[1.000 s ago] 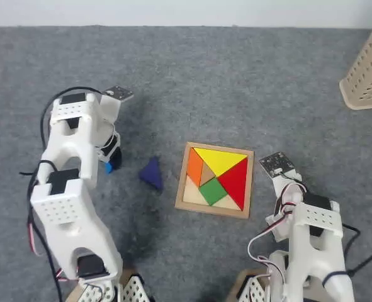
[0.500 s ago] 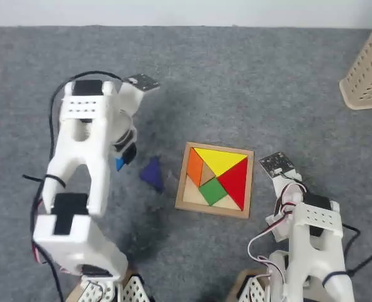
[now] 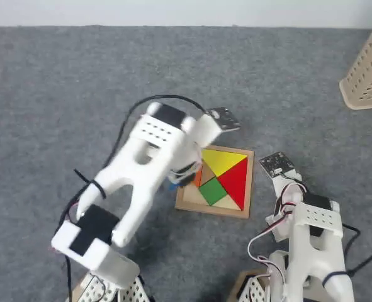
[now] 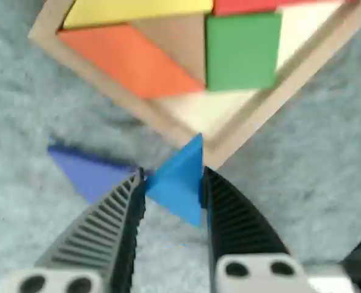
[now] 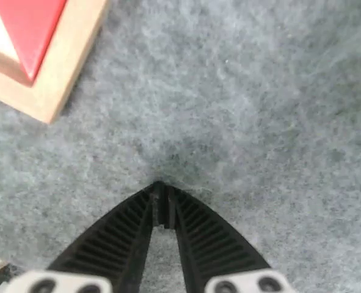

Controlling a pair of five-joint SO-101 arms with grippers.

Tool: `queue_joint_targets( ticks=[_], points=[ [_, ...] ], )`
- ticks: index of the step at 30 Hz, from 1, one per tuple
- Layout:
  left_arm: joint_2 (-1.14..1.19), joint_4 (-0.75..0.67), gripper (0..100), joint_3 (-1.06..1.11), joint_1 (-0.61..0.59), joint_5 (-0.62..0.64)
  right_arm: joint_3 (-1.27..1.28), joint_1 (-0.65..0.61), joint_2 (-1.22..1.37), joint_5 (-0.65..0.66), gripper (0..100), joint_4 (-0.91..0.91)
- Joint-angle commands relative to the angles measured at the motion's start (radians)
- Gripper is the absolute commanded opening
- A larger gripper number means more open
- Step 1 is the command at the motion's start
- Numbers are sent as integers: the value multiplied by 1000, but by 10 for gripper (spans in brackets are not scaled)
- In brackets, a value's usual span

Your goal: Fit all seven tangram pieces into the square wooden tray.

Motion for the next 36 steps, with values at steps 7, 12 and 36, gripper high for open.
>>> queue_joint_targets(
  ticks=[7,12,36],
  points=[
    [-60,-87,62,-4,230,77,3,19,-7,8,8,-28],
    [-60,-104,62,-4,232,77,-8,117,-8,0,8,-53],
    [170,-137,64,-127,333,34,-333,389,-384,-221,9,102]
  ],
)
